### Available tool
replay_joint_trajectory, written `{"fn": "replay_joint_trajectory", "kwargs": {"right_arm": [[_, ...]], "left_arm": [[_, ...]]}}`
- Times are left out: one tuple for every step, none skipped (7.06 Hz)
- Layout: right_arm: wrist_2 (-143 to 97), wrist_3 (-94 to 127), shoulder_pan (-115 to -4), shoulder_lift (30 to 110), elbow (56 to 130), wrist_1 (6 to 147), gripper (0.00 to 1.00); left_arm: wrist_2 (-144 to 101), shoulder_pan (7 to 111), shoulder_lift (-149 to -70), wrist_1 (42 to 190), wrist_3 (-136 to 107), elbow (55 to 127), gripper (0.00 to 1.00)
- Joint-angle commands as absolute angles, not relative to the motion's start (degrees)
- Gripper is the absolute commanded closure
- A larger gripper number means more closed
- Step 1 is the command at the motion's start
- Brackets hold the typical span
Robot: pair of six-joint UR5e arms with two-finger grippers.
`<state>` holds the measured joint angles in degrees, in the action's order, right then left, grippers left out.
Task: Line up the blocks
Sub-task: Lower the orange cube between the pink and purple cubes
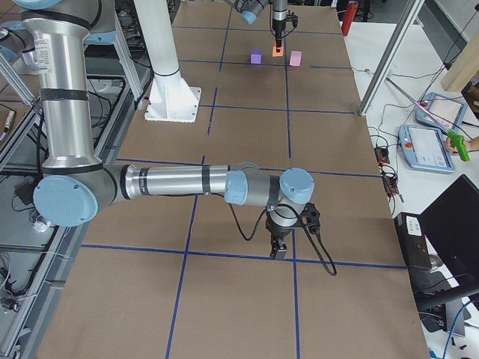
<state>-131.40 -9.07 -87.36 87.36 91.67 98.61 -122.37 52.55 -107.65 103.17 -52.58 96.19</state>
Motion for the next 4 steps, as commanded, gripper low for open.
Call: {"fn": "replay_joint_trajectory", "kwargs": {"right_arm": [[-131.4, -9.14, -87.36, 87.36, 91.67, 98.61, 0.0], [-131.4, -9.05, -87.36, 87.36, 91.67, 98.61, 0.0], [-131.4, -9.14, -87.36, 87.36, 91.67, 98.61, 0.0], [-131.4, -9.05, -87.36, 87.36, 91.67, 98.61, 0.0]], "left_arm": [[-120.68, 51.77, -106.97, 103.27, -50.19, 95.1, 0.82], [-120.67, 51.68, -106.88, 103.27, -50.45, 94.66, 0.82], [-120.67, 51.59, -106.88, 104.05, -50.19, 93.53, 0.82], [-120.76, 51.5, -106.96, 105.89, -50.27, 91.86, 0.82]]}}
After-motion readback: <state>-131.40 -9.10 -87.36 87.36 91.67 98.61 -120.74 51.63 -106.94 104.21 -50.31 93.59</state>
